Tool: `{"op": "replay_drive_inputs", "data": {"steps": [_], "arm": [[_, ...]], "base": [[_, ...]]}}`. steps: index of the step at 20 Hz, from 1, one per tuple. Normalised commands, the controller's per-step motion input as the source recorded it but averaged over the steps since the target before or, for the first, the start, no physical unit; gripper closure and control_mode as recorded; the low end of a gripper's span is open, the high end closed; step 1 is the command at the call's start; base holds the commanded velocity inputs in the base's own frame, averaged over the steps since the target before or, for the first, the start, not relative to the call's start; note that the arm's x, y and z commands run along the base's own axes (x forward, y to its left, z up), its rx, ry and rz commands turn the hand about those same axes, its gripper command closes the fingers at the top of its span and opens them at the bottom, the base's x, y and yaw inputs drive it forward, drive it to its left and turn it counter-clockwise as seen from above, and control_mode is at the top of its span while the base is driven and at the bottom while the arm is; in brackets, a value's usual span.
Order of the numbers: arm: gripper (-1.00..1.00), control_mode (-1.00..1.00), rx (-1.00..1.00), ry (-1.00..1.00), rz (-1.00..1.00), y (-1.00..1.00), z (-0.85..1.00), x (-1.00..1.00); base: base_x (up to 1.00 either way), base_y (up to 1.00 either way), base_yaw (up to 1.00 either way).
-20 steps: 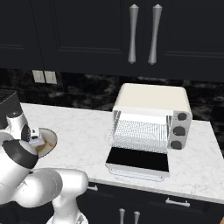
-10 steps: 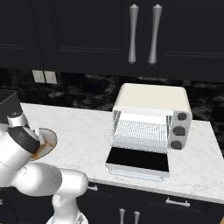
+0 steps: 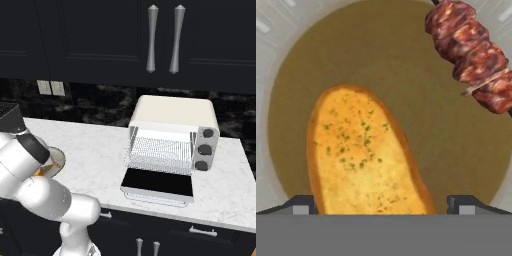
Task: Pick up the kebab skewer and baguette bread, and place them inside the toaster oven. Close the toaster oven door and start by setting the timer.
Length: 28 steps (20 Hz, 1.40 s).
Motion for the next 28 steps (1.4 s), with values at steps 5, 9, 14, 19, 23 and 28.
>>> {"op": "replay_drive_inputs", "data": {"steps": [5,9,14,19,23,28], "arm": [[-1.00,-1.00,-0.01,0.04,0.00,0.00,-0.14,0.00],[1.00,-1.00,0.00,0.00,0.00,0.00,-0.01,-0.01],[1.00,-1.00,0.00,0.00,0.01,-0.12,0.01,-0.11],[1.00,-1.00,0.05,-0.02,0.05,-0.44,0.69,-0.25],[1.00,-1.00,0.12,-0.10,0.06,-0.69,1.00,-0.39],[1.00,-1.00,0.07,-0.15,0.06,-0.91,0.68,-0.40]], "base": [[0.00,0.00,0.00],[0.00,0.00,0.00],[0.00,0.00,0.00],[0.00,0.00,0.00],[0.00,0.00,0.00],[0.00,0.00,0.00]]}}
